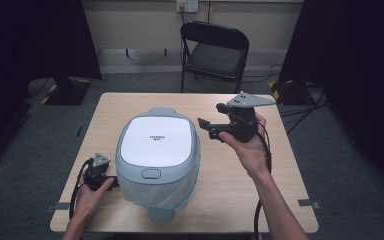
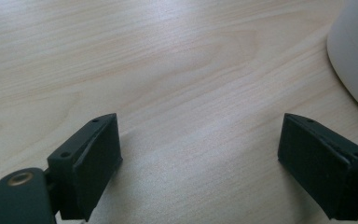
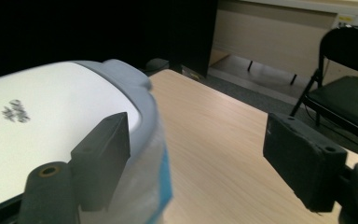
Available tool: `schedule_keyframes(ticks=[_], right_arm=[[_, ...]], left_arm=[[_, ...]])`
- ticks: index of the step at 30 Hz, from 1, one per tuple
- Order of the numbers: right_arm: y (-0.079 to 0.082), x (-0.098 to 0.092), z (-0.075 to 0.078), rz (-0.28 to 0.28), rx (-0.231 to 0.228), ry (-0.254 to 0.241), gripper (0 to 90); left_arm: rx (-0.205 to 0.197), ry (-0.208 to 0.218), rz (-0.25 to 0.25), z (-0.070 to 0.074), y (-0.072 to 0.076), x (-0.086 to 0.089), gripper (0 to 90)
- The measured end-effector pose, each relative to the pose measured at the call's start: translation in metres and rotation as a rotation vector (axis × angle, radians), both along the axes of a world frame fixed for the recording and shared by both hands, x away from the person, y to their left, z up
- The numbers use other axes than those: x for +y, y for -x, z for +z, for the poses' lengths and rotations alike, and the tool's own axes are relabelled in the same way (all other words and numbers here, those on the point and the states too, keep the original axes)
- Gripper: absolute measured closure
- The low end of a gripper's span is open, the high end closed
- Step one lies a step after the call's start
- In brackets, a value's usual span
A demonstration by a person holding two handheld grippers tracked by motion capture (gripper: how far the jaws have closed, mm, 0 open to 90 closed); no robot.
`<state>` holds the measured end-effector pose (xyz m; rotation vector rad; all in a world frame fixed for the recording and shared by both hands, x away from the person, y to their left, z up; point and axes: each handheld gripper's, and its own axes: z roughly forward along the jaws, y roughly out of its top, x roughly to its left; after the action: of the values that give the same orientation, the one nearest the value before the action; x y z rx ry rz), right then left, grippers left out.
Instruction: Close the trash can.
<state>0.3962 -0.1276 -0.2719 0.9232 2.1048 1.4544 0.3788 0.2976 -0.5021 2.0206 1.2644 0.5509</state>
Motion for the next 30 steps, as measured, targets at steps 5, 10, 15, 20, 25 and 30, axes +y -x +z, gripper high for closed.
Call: schedule_keyframes(ticks=[5,10,15,20,25,30], right_arm=[[-0.003,-0.021,-0.011,-0.053,0.019,0.002,20.4],[-0.004,-0.04,-0.028,-0.106,0.055,0.011,19.7],[-0.006,-0.056,-0.048,-0.15,0.09,0.019,19.4],[-0.005,-0.073,-0.071,-0.195,0.146,0.039,20.1],[-0.003,-0.081,-0.098,-0.215,0.201,0.073,20.1],[-0.001,-0.097,-0.129,-0.246,0.27,0.096,19.9]], left_arm=[[0.0,0.003,0.005,0.0,0.0,0.001,12.4],[-0.001,-0.005,0.013,0.0,0.0,0.003,12.4],[-0.002,0.001,0.01,0.0,0.0,0.004,12.4],[-0.003,-0.002,-0.013,0.0,0.0,0.008,12.4],[-0.002,-0.003,-0.02,0.0,0.001,0.01,12.4],[-0.002,0.0,-0.019,0.0,0.001,0.01,12.4]])
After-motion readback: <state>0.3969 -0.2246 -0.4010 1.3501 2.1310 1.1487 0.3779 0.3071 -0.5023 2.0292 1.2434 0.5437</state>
